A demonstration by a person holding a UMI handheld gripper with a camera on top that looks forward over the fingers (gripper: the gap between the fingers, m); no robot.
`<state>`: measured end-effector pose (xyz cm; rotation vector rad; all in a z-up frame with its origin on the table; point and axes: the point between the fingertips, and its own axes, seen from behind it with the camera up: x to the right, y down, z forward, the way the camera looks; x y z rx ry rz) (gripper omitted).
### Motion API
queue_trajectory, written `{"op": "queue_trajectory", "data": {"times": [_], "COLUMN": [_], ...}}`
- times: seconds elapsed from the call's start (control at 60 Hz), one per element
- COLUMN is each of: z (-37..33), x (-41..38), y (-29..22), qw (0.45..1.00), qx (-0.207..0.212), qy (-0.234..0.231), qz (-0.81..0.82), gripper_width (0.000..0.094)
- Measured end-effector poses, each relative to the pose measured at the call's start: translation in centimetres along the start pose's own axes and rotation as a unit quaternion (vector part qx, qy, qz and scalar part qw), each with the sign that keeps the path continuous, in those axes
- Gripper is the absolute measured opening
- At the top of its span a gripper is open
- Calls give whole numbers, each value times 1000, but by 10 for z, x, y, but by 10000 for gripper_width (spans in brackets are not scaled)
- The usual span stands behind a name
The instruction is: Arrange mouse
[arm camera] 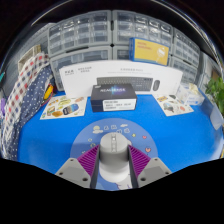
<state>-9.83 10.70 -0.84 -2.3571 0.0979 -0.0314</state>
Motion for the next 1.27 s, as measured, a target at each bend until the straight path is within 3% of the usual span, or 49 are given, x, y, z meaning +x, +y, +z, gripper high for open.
{"op": "queue_trajectory", "data": {"times": [0.033, 0.117, 0.15, 0.267, 0.467, 0.683, 1.267], "z": [-2, -13, -20, -51, -125, -180, -209], "x": [-1, -3, -4, -1, -3, -2, 40], "y": [2, -12, -20, -42, -80, -95, -69], "qw": [1000, 1000, 1000, 1000, 998, 994, 995], "qx": [-12, 3, 13, 20, 68, 101, 94], "qy": [-3, -7, -9, -2, -9, -18, -16], "qz": [5, 18, 18, 2, -11, -25, 3], "gripper_width": [548, 846, 878, 865, 872, 875, 876]}}
